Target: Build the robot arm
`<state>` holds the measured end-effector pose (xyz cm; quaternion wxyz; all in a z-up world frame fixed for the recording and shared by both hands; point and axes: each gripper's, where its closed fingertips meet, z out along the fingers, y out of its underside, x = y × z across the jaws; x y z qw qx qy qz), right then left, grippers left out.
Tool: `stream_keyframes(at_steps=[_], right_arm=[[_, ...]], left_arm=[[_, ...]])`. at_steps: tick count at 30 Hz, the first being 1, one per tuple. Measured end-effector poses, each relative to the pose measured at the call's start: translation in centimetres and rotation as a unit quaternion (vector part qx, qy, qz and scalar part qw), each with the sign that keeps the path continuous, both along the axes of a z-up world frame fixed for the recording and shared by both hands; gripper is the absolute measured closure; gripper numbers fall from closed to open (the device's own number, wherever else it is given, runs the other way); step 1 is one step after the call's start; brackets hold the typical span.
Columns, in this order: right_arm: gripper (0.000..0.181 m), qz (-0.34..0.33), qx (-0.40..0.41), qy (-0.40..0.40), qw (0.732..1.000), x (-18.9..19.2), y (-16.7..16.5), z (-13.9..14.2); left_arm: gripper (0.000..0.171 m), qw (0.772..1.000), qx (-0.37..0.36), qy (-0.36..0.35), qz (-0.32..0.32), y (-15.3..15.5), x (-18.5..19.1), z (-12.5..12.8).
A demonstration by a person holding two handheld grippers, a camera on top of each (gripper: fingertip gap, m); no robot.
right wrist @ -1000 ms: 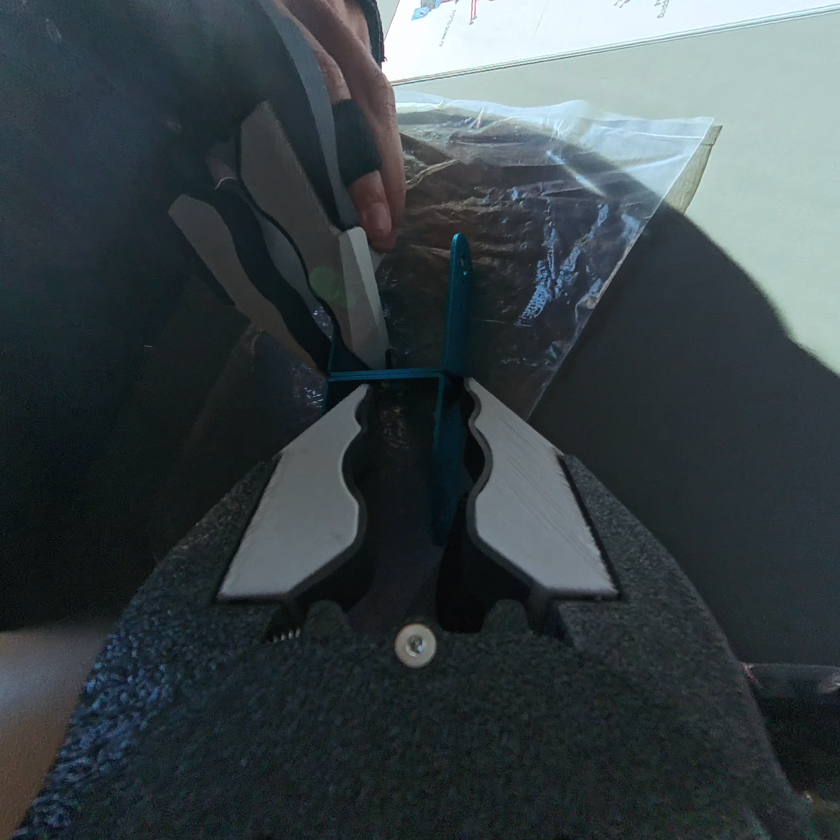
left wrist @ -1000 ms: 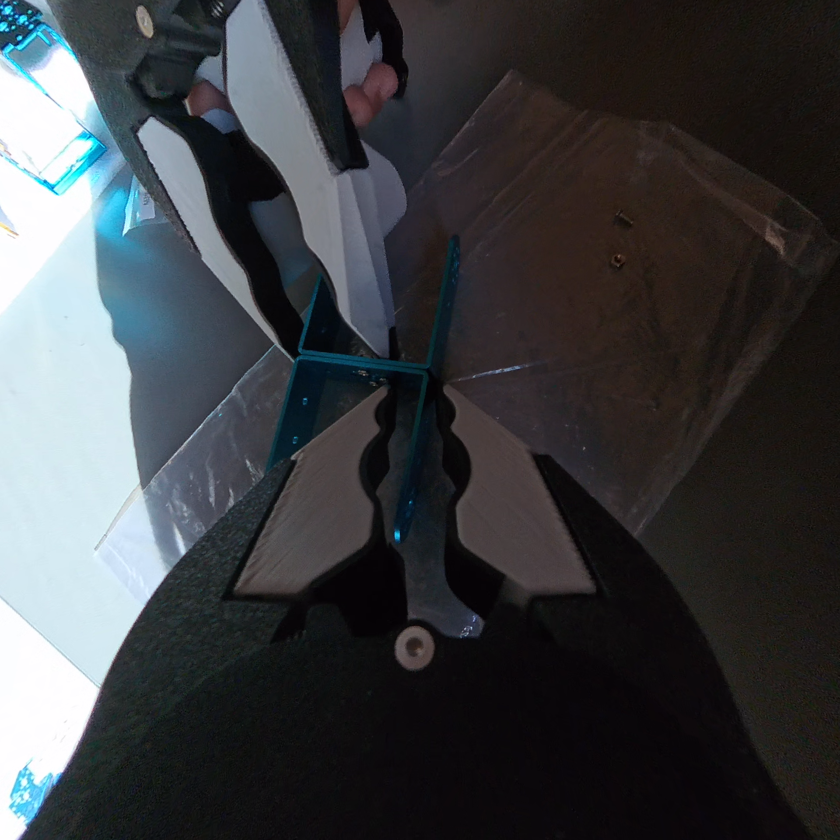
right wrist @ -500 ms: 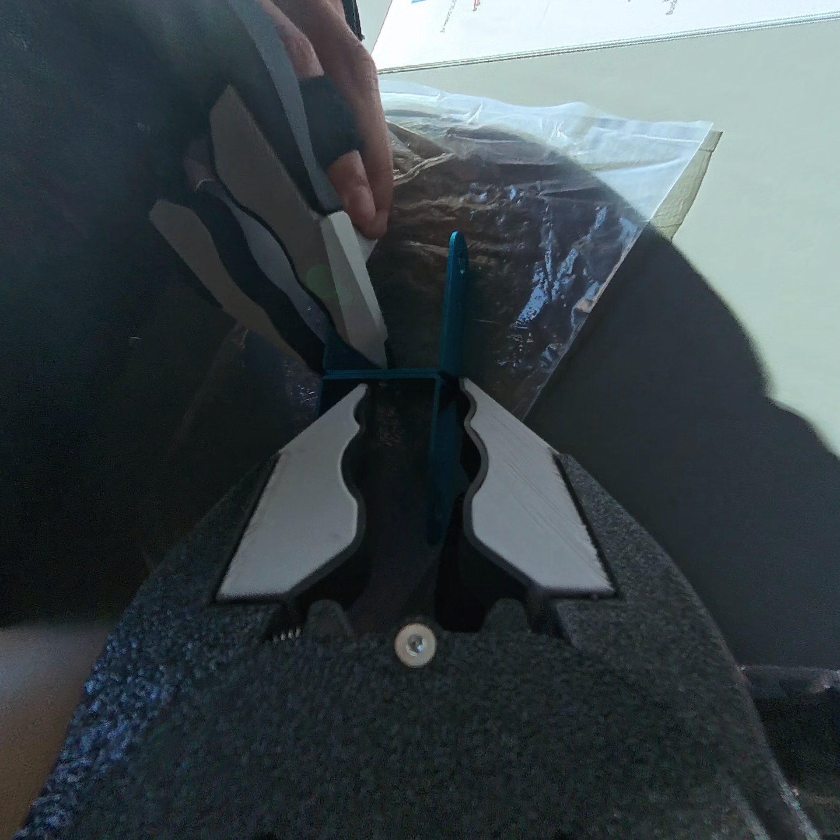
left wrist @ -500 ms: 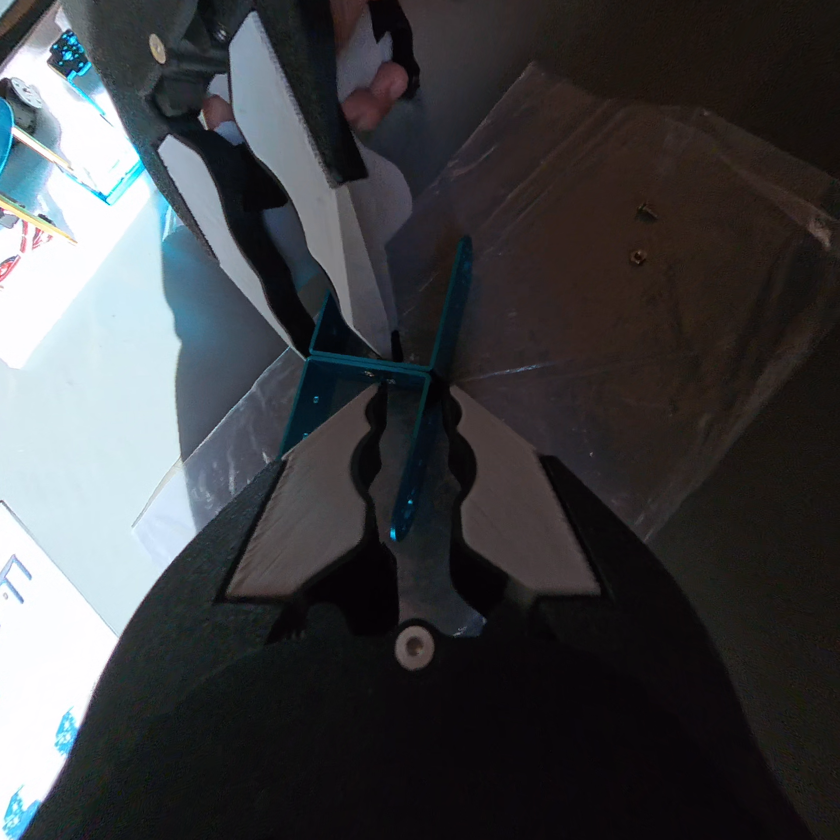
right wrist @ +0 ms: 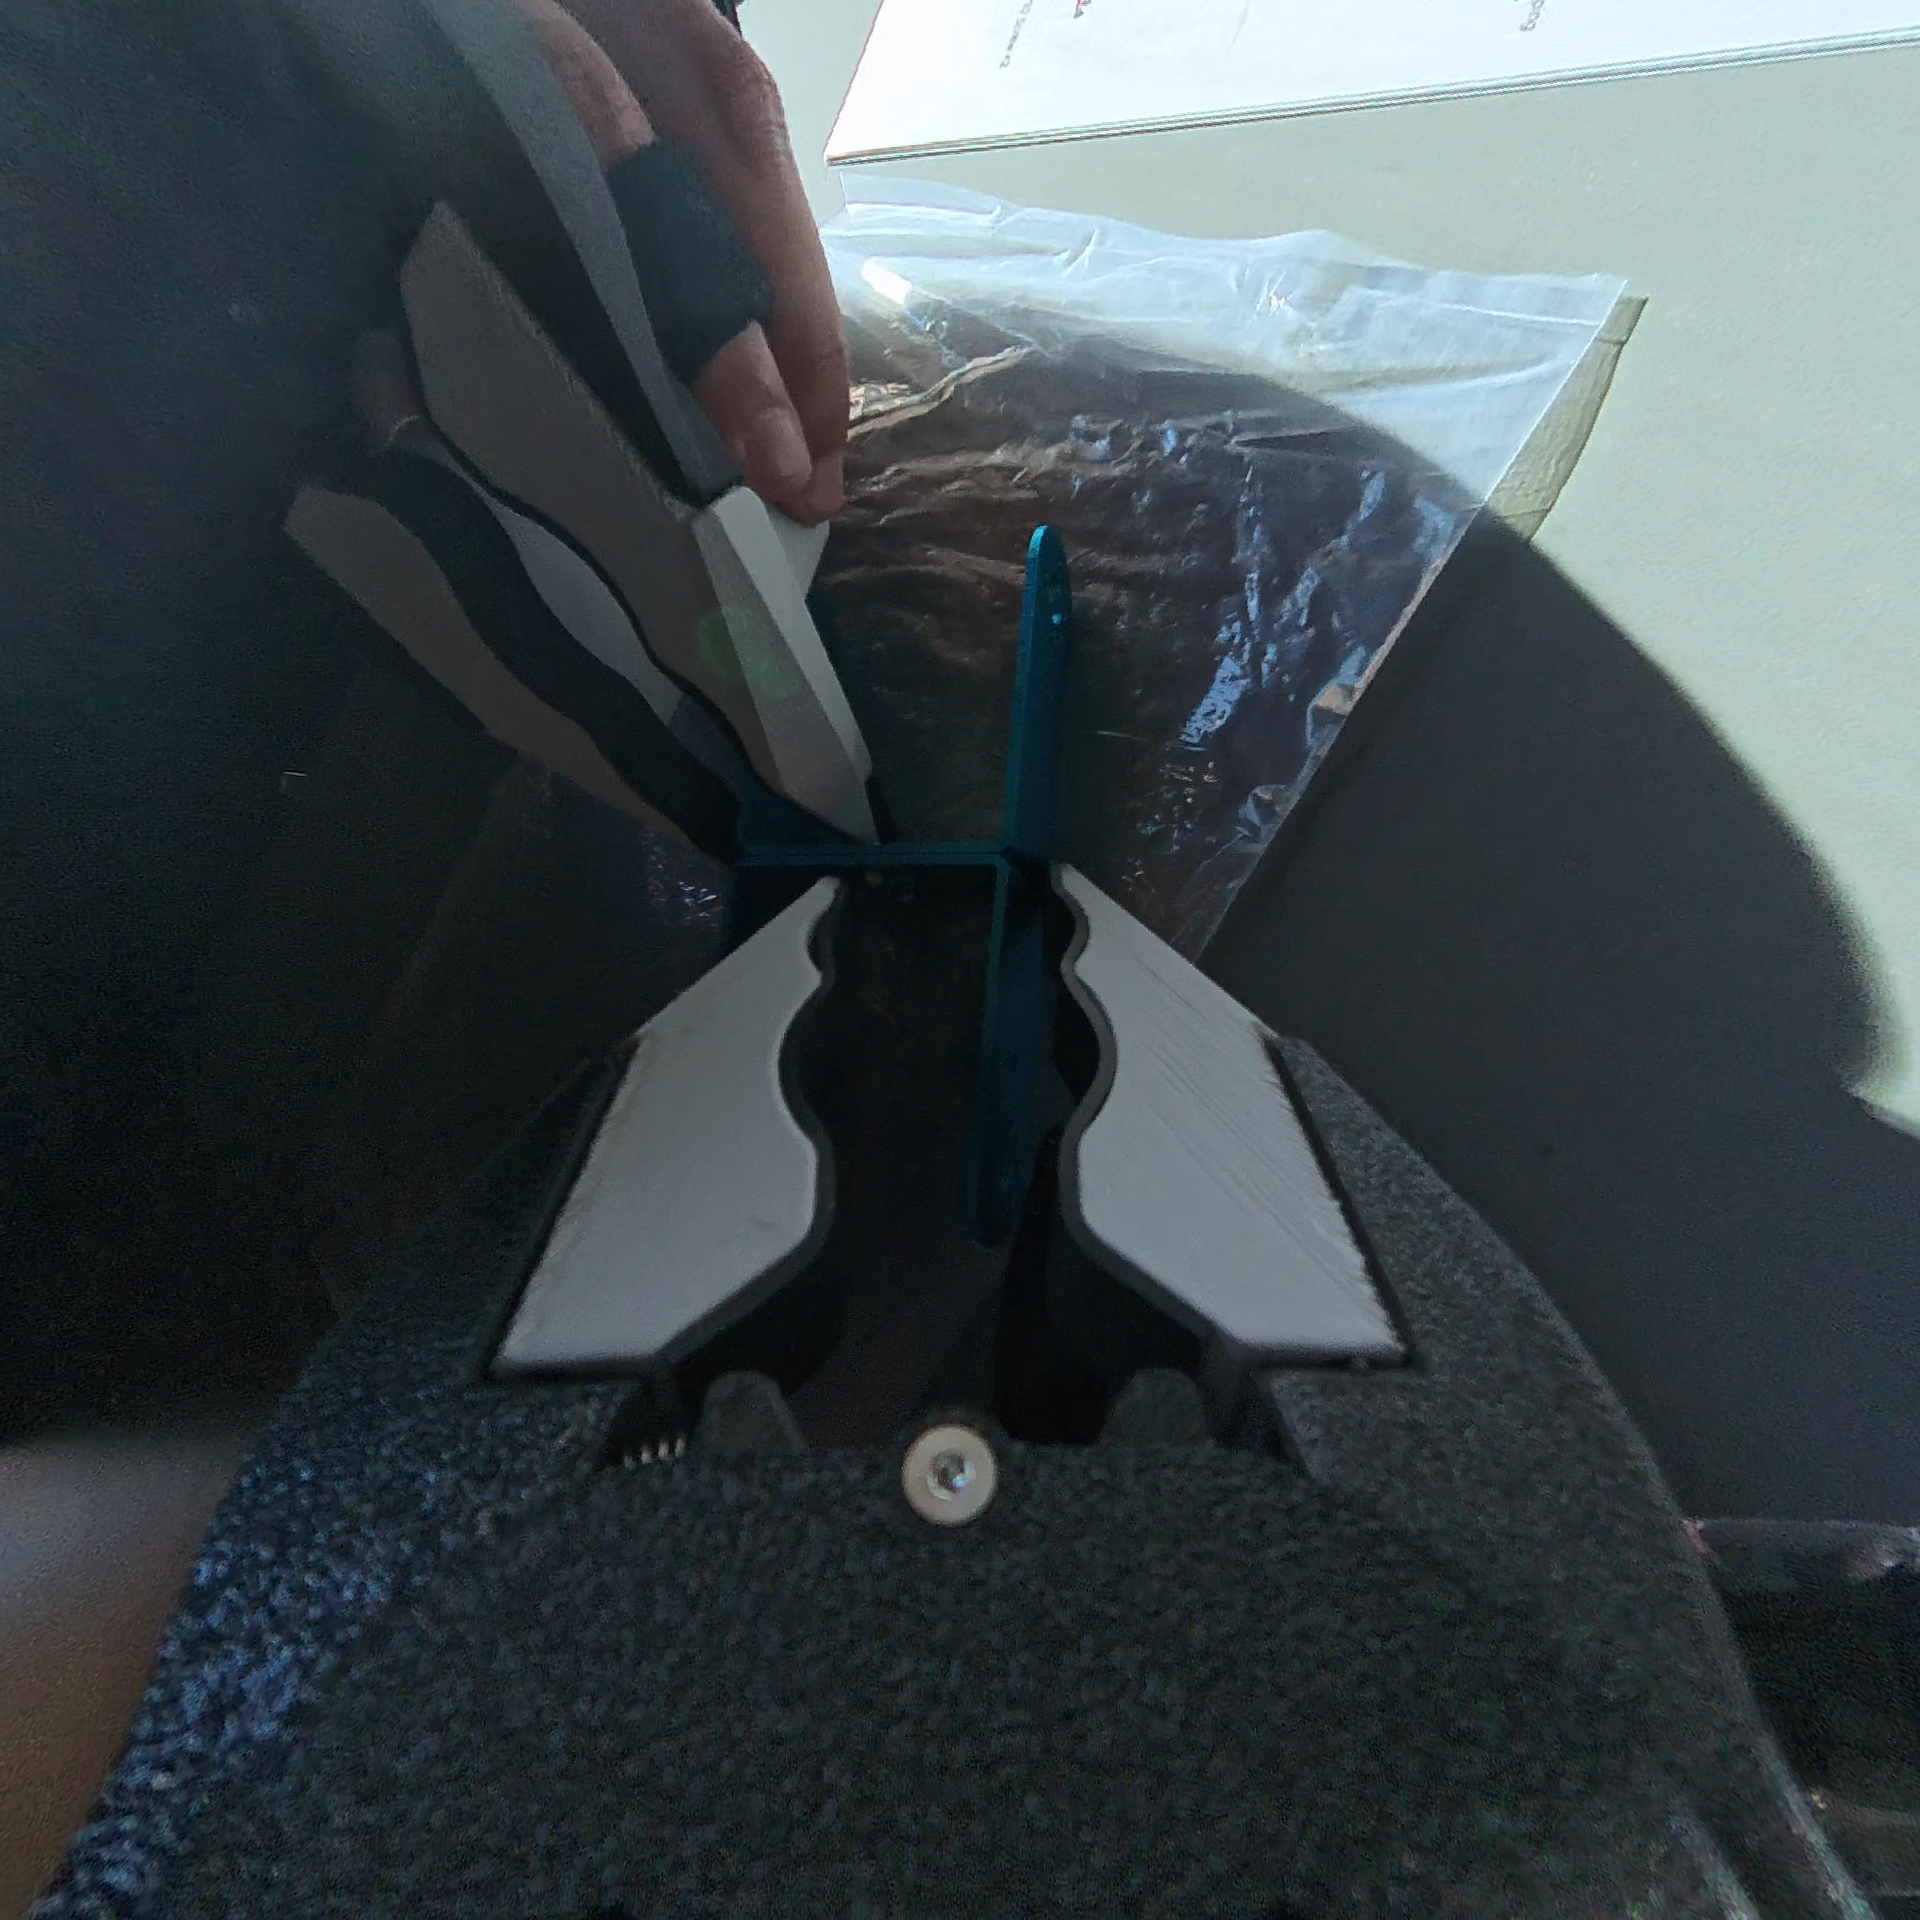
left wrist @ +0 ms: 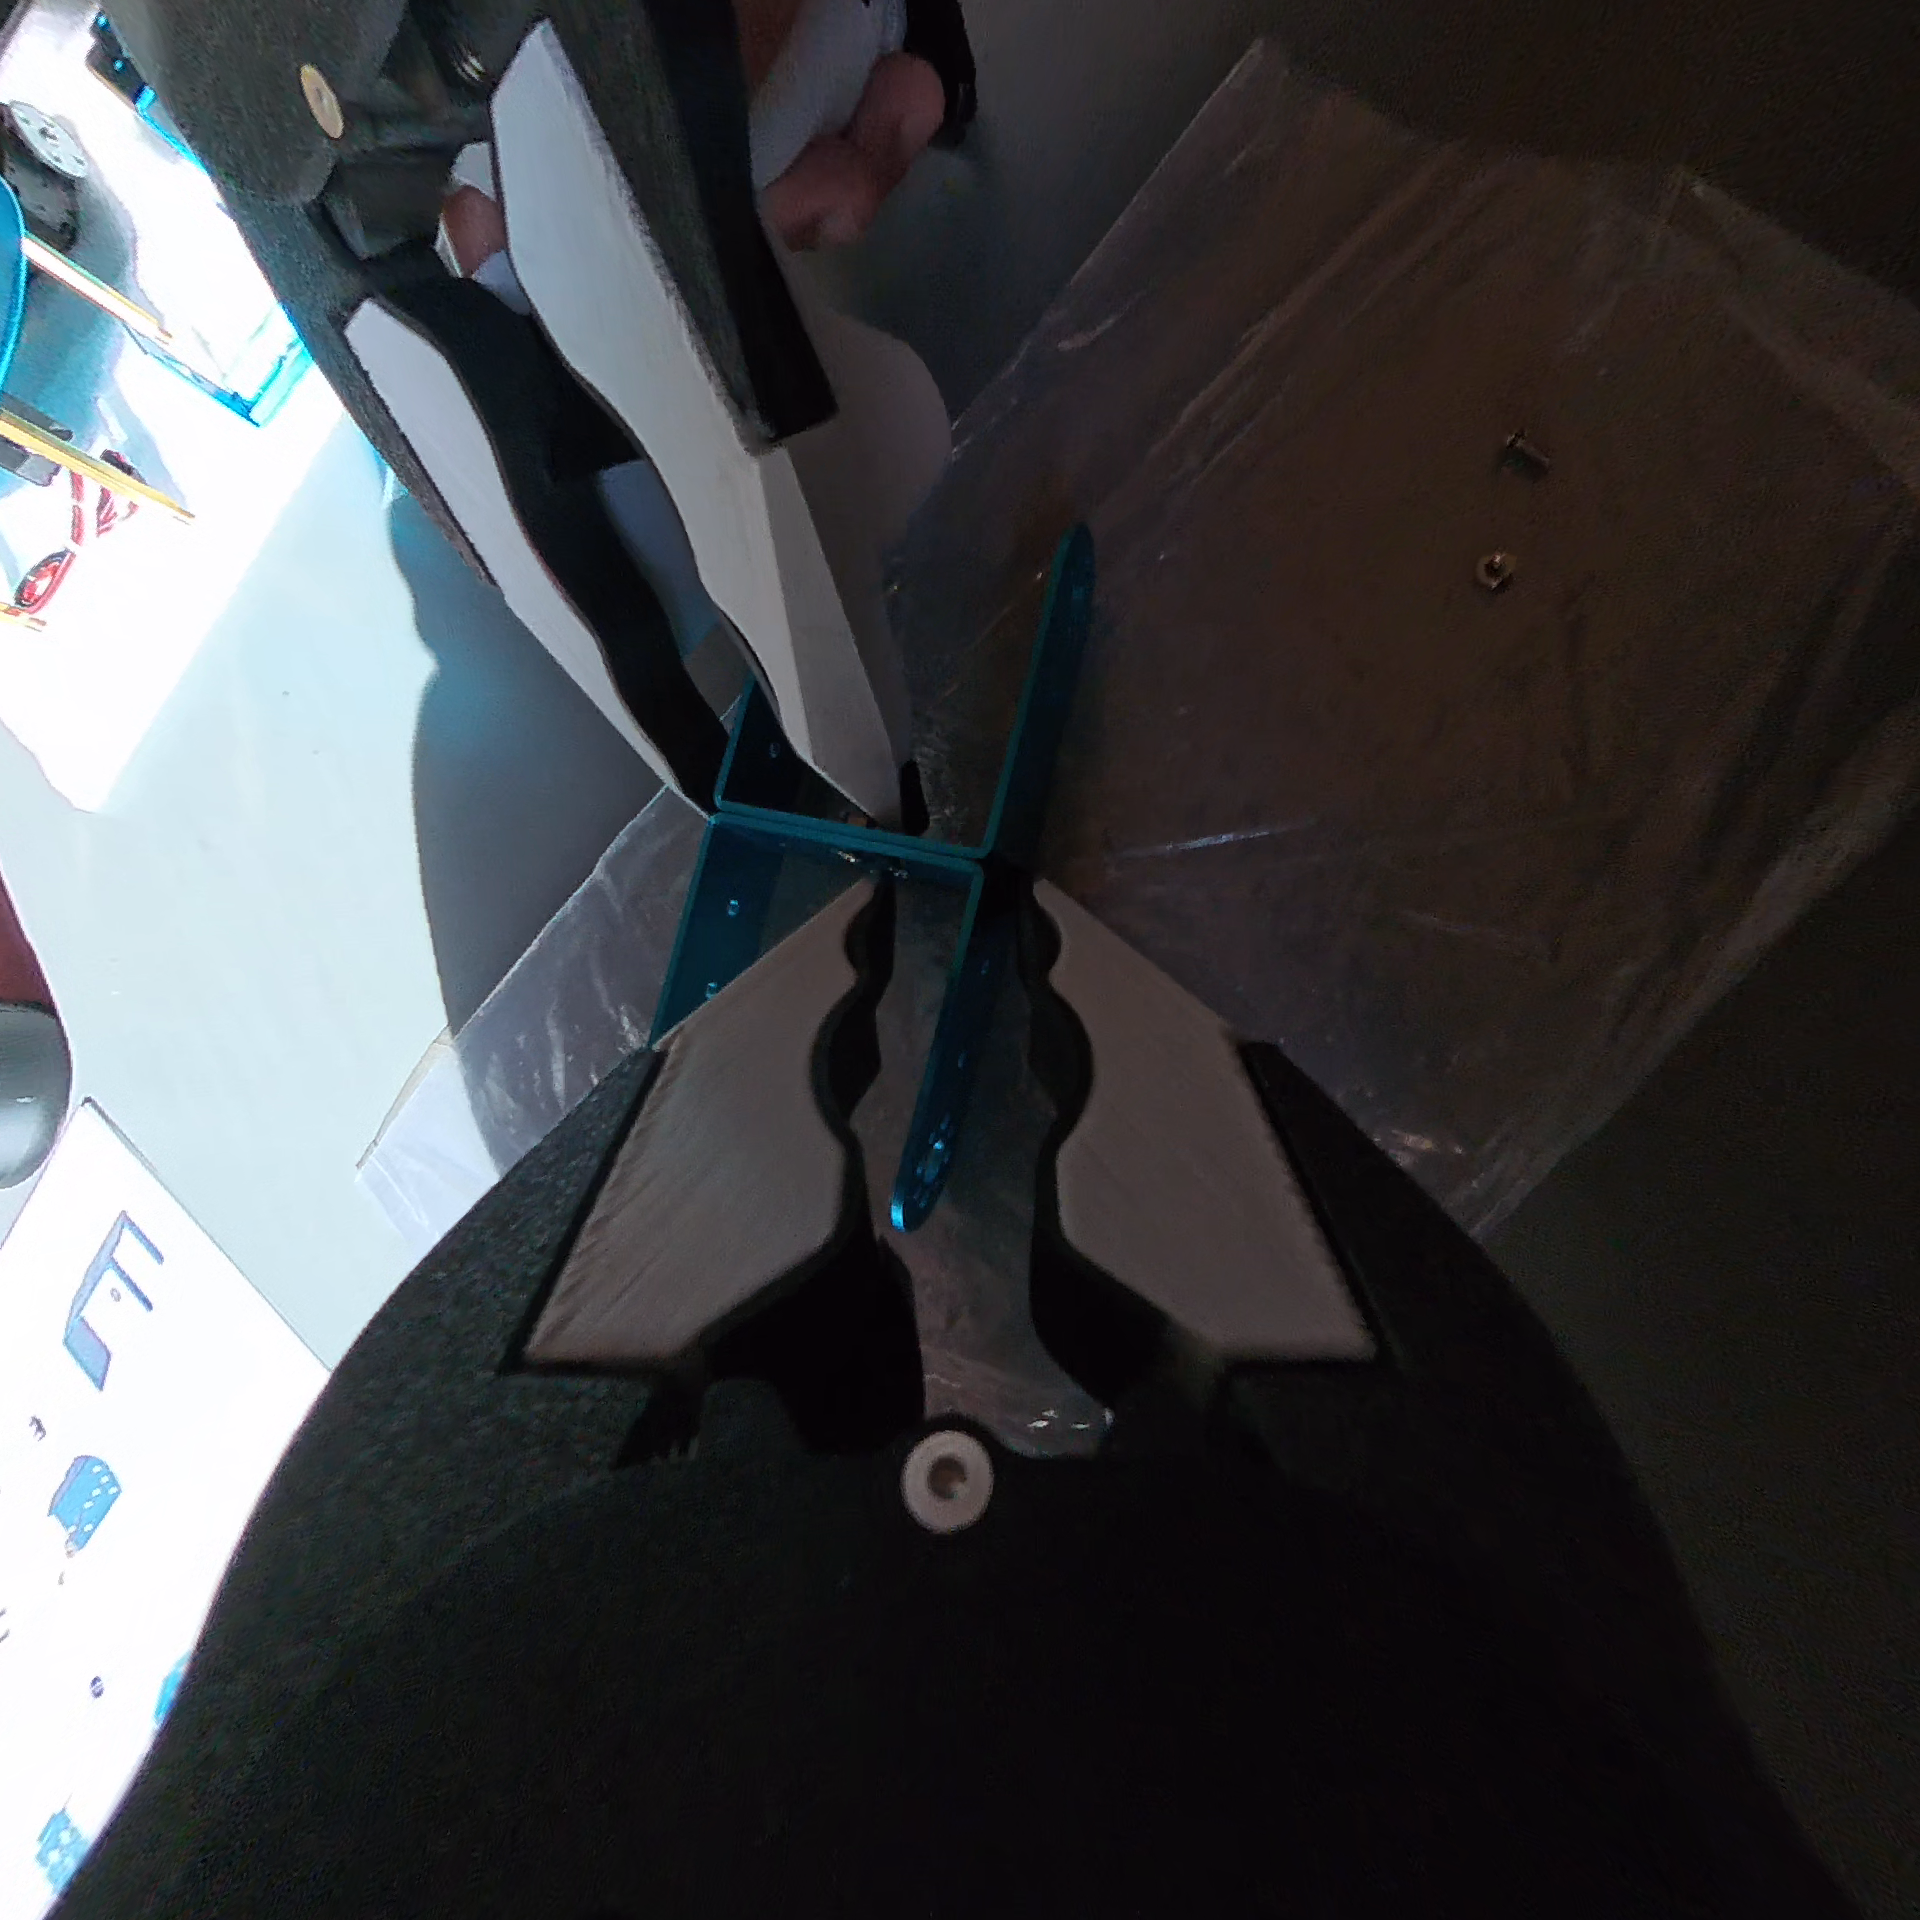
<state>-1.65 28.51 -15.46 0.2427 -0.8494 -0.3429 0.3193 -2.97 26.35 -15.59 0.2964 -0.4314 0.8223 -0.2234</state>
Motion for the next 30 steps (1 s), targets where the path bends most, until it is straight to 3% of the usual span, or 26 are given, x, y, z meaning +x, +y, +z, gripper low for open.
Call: stream_keyframes(at_steps=[30], right_arm=[[0.148, 0.001, -0.013, -0.013, 1.0, 0.08, -0.2, 0.03]], left_arm=[[0.152, 0.999, 0.038, 0.006, -0.014, -0.22, 0.01, -0.02]])
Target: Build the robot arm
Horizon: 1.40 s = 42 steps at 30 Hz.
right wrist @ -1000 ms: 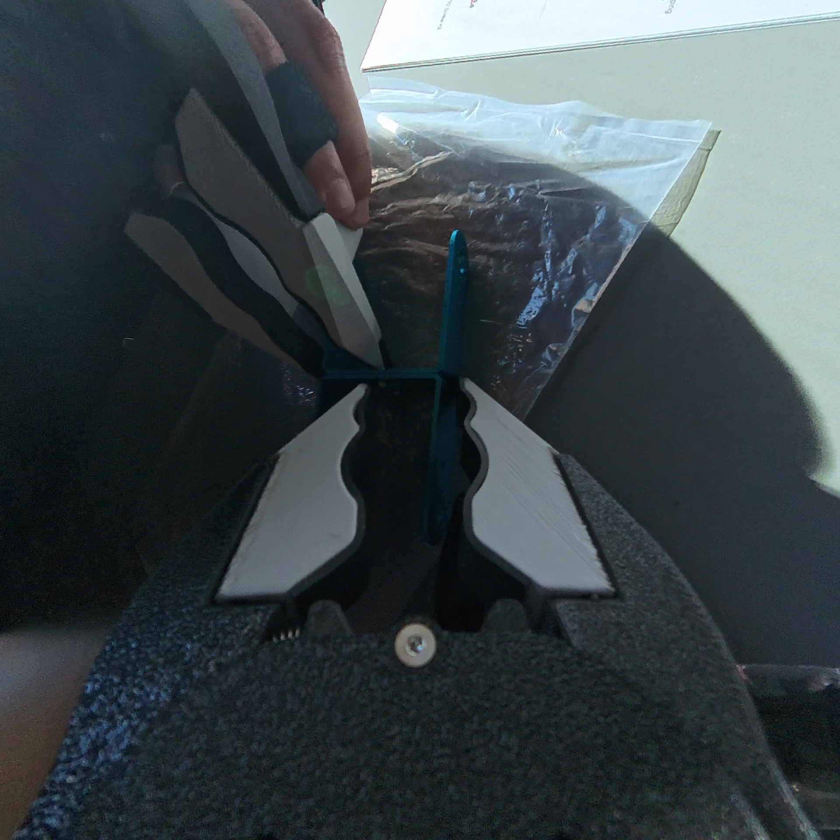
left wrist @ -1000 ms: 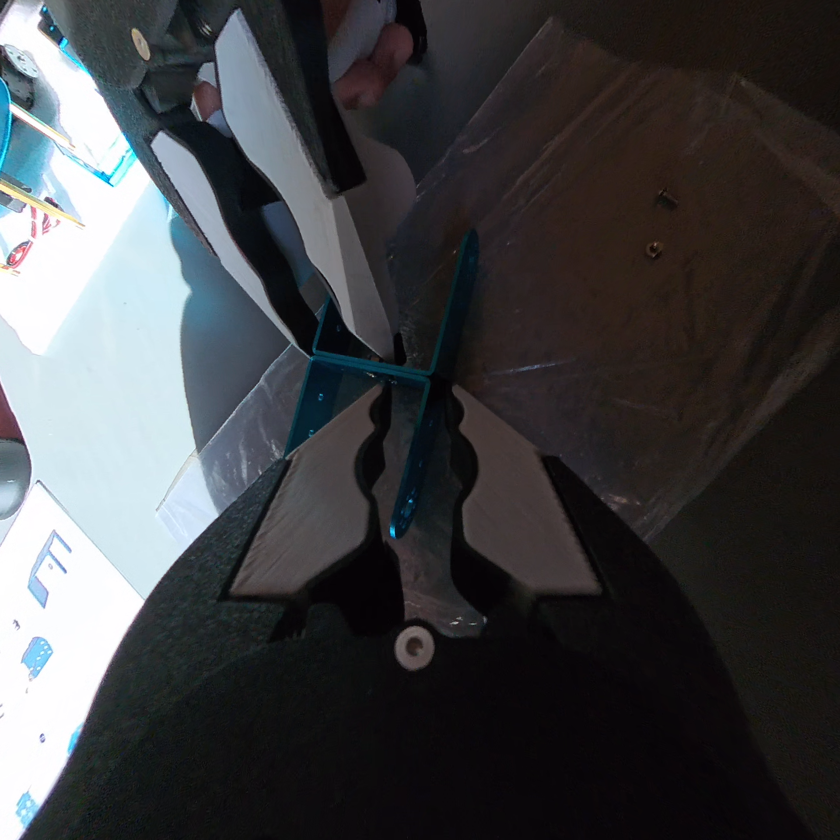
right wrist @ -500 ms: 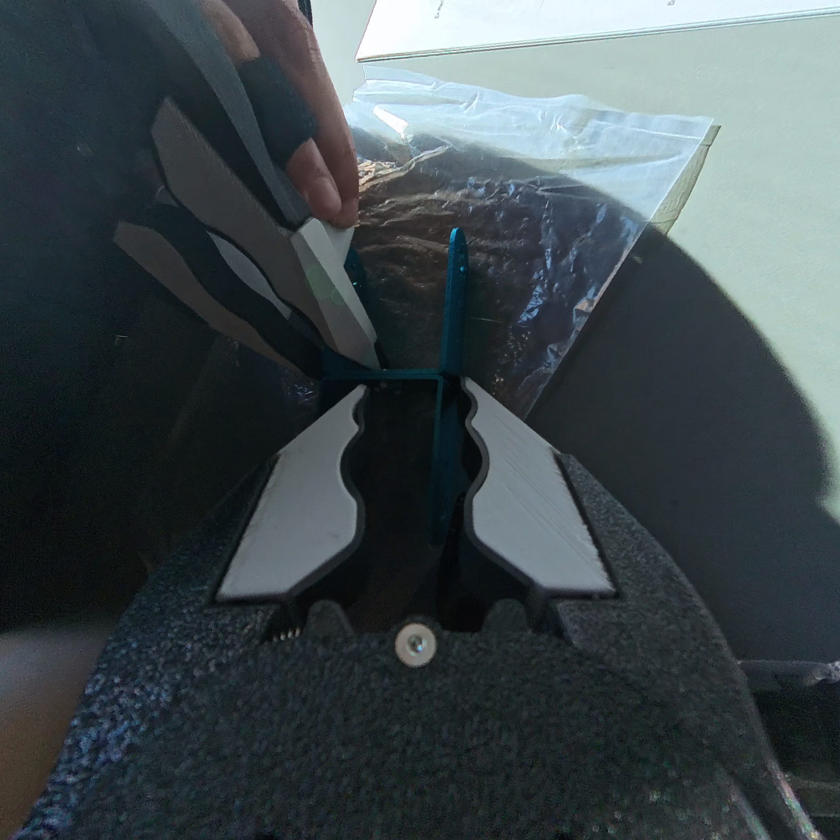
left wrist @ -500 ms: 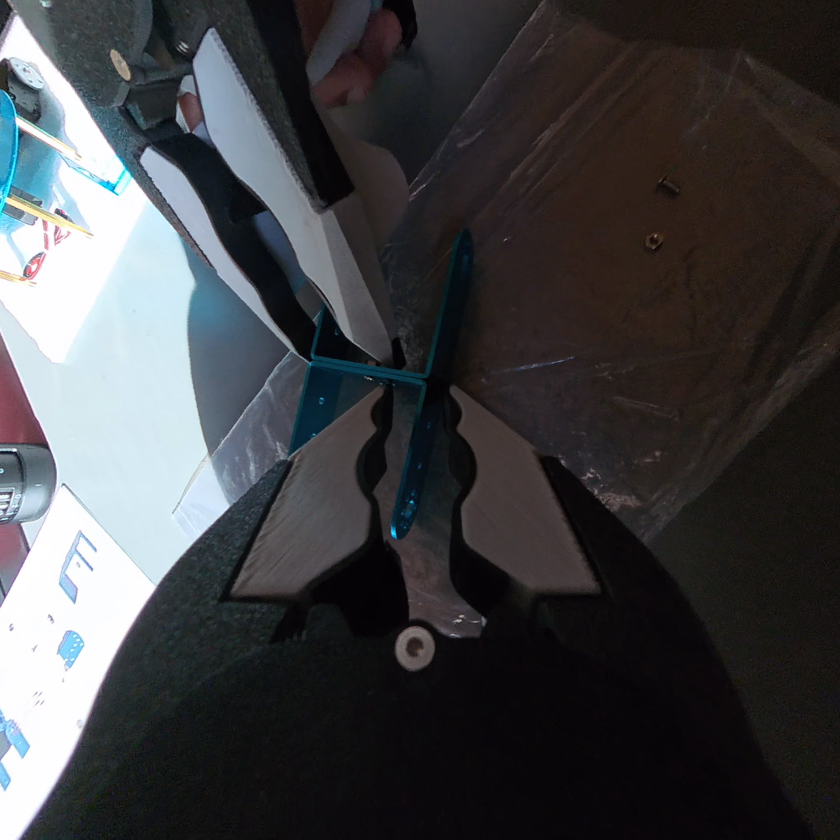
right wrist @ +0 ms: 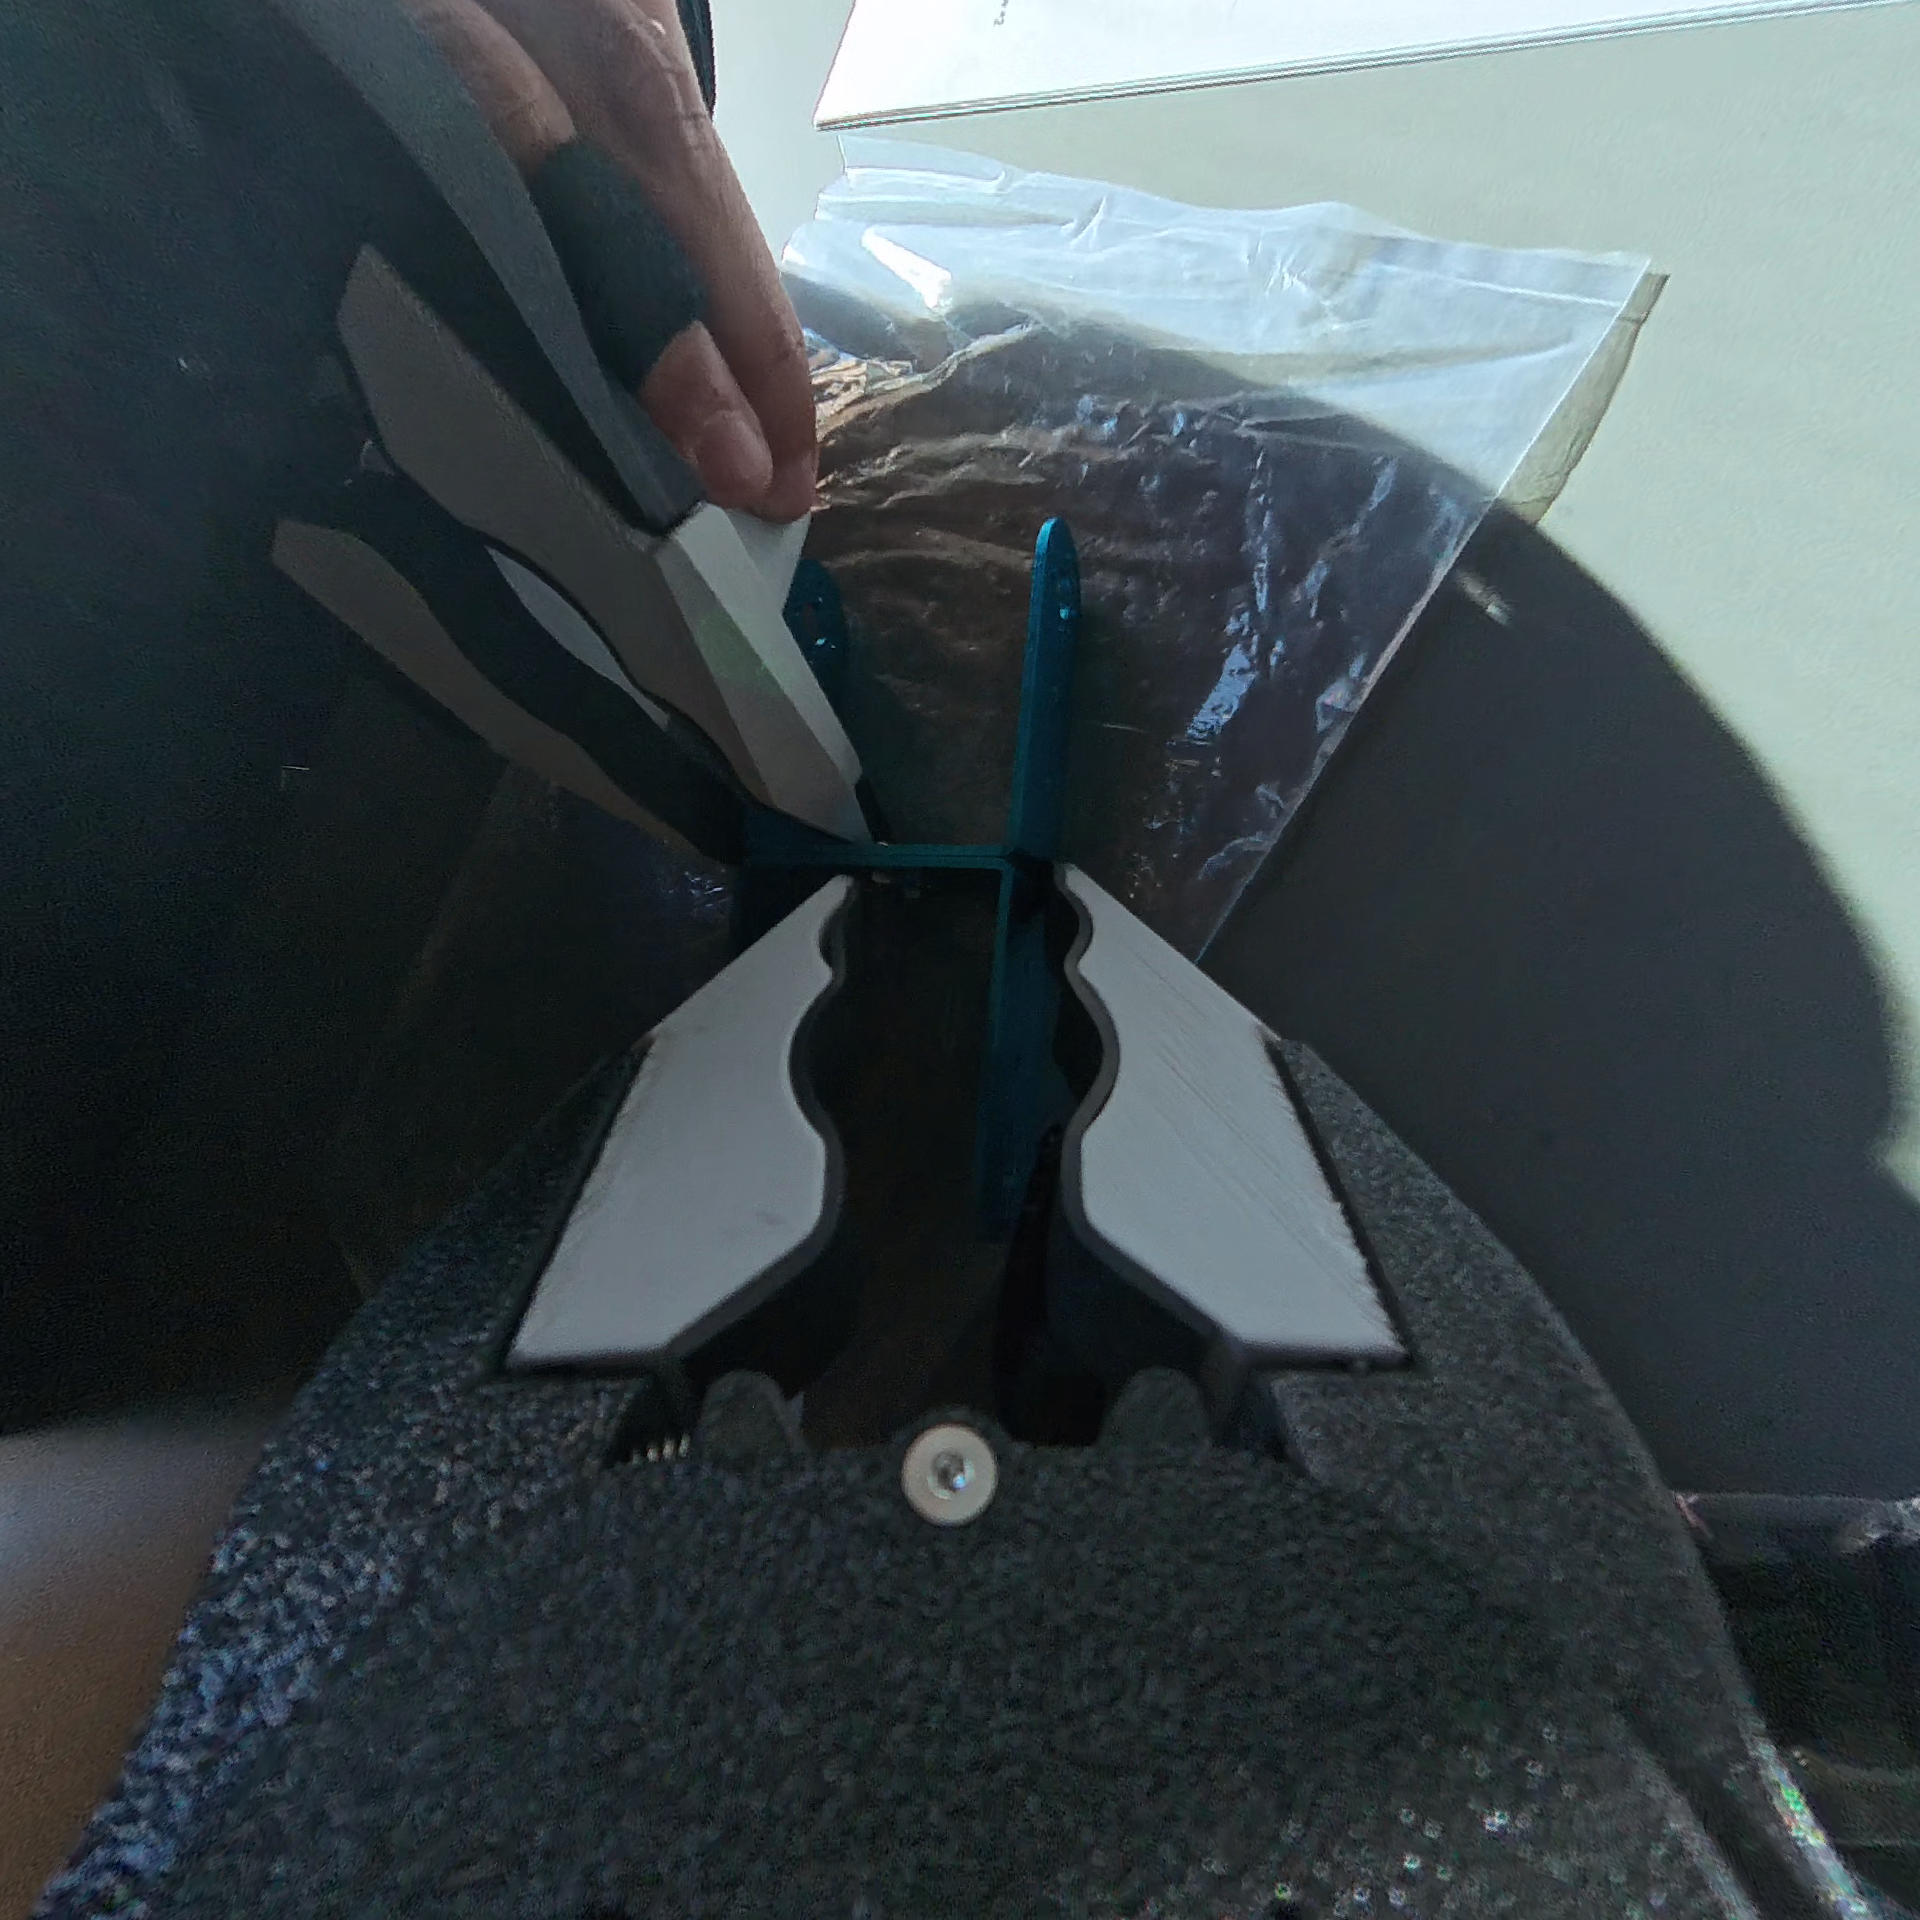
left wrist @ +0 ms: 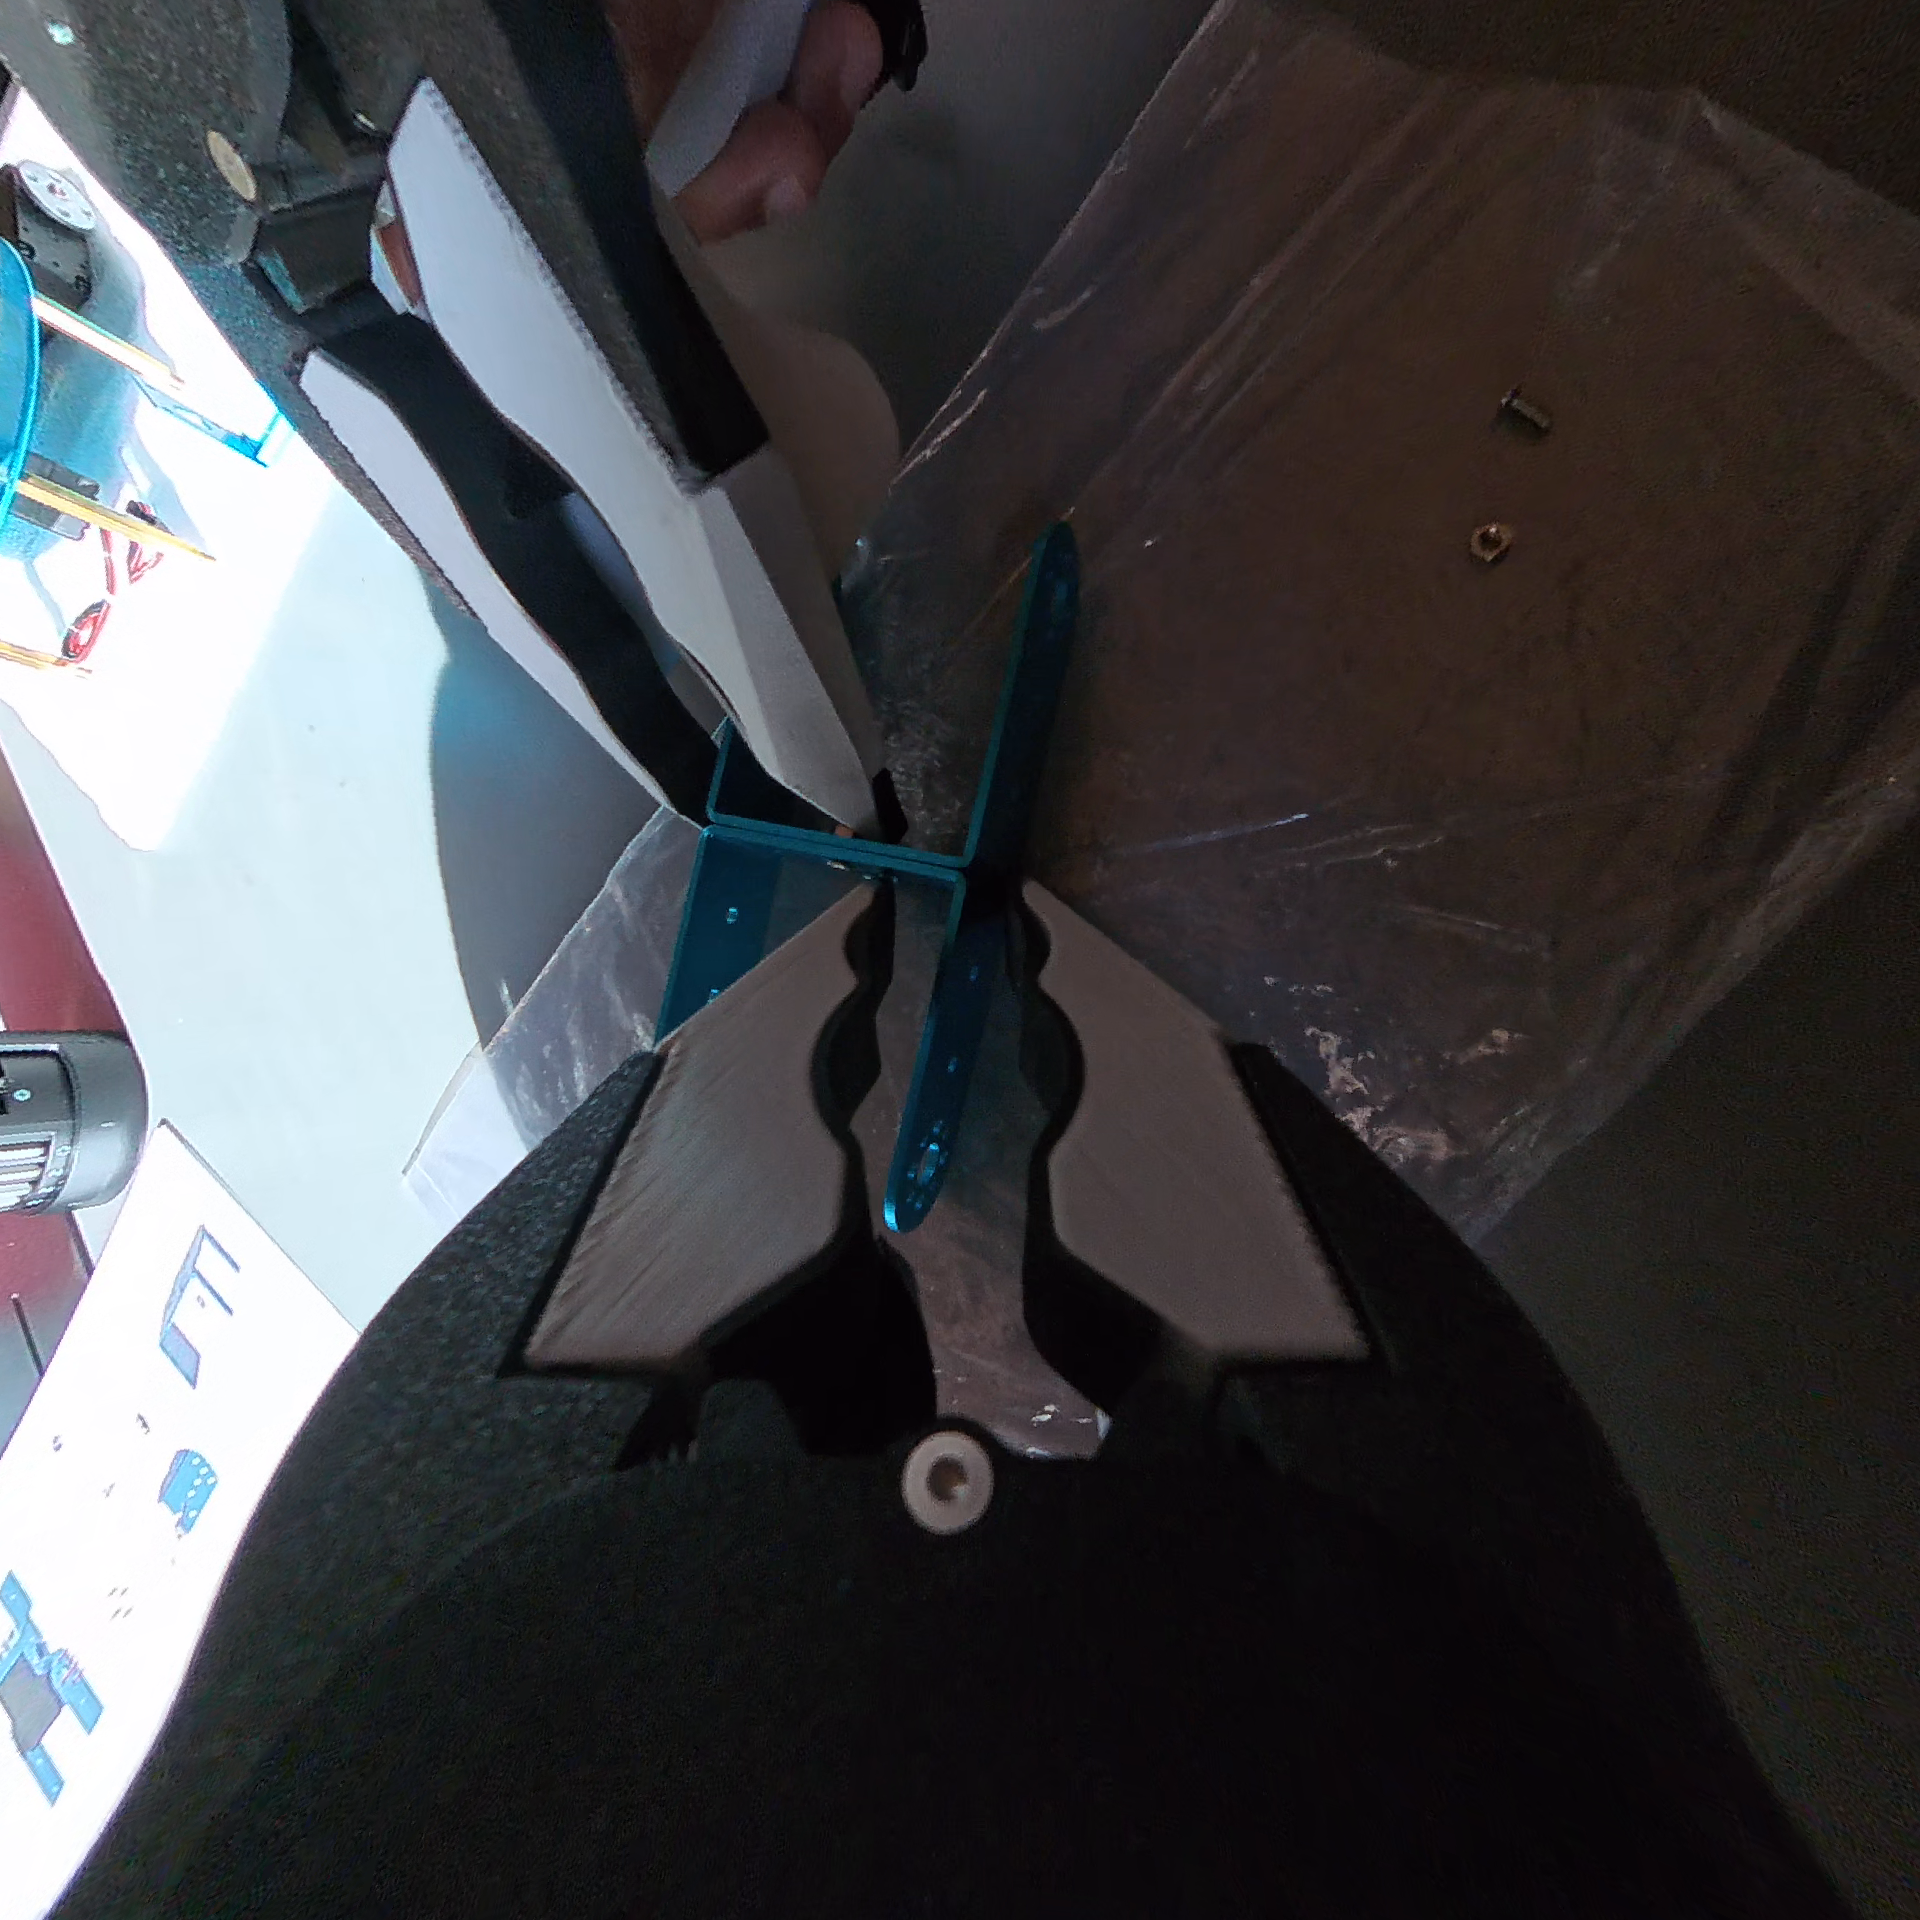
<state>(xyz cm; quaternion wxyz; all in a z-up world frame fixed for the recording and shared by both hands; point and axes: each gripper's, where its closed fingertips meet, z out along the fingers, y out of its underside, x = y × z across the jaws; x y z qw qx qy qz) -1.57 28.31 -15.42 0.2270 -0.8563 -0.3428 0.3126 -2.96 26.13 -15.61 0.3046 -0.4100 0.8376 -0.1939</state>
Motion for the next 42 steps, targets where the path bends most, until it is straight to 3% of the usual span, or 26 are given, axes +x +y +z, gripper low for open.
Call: stream_keyframes(at_steps=[8, 11, 14, 15, 19, 21, 23, 26, 28, 30, 33, 35, 37, 38, 42], right_arm=[[0.147, -0.002, 0.005, 0.018, 1.0, 0.0, 0.1, 0.1], [0.123, -0.006, -0.017, 0.036, 0.999, 0.1, -0.2, 0.9], [0.123, 0.0, -0.029, -0.011, 1.0, 1.1, -0.9, 0.9], [0.128, 0.0, -0.025, -0.036, 0.999, 1.5, -0.9, 0.7], [0.179, 0.001, 0.037, -0.155, 0.987, 2.2, -0.1, -0.3], [0.18, -0.013, 0.07, -0.184, 0.98, 2.7, 0.6, -0.1], [0.179, -0.049, 0.102, -0.174, 0.978, 3.1, 1.4, 1.2], [0.179, -0.114, 0.156, -0.136, 0.972, 3.6, 2.7, 4.3], [0.179, -0.156, 0.22, -0.119, 0.956, 3.4, 3.7, 6.9], [0.18, -0.189, 0.282, -0.094, 0.936, 2.4, 4.3, 9.7], [0.181, -0.233, 0.381, -0.097, 0.889, 1.1, 4.7, 13.1], [0.181, -0.251, 0.433, -0.127, 0.856, 0.5, 4.6, 14.6], [0.181, -0.263, 0.467, -0.125, 0.835, -0.3, 4.0, 16.2], [0.181, -0.266, 0.465, -0.117, 0.836, -0.8, 3.7, 16.5], [0.181, -0.265, 0.469, -0.12, 0.834, -2.3, 3.0, 17.1]], left_arm=[[0.152, 1.0, -0.02, -0.005, -0.001, 0.0, -0.1, 0.0], [0.15, 1.0, -0.031, -0.007, 0.002, 0.0, -0.4, 0.0], [0.142, 0.999, -0.034, -0.014, 0.01, 0.3, -1.1, 0.5], [0.141, 0.999, -0.043, -0.016, 0.017, 0.5, -1.5, 0.8], [0.139, 0.989, -0.1, -0.05, 0.101, 3.0, -2.8, 2.6], [0.136, 0.976, -0.142, -0.069, 0.148, 4.1, -3.6, 3.4], [0.122, 0.96, -0.172, -0.106, 0.193, 5.2, -4.1, 4.4], [0.117, 0.918, -0.249, -0.166, 0.261, 6.1, -4.6, 5.9], [0.113, 0.87, -0.37, -0.2, 0.259, 4.8, -4.0, 7.4], [0.103, 0.811, -0.49, -0.234, 0.217, 3.1, -3.0, 9.9], [0.103, 0.743, -0.58, -0.283, 0.178, 2.4, -2.1, 13.1], [0.111, 0.727, -0.584, -0.318, 0.173, 2.9, -2.3, 14.6], [0.137, 0.722, -0.571, -0.348, 0.178, 3.6, -2.9, 15.3], [0.145, 0.714, -0.575, -0.358, 0.175, 3.8, -3.3, 15.7], [0.144, 0.702, -0.602, -0.352, 0.144, 3.3, -4.2, 16.6]])
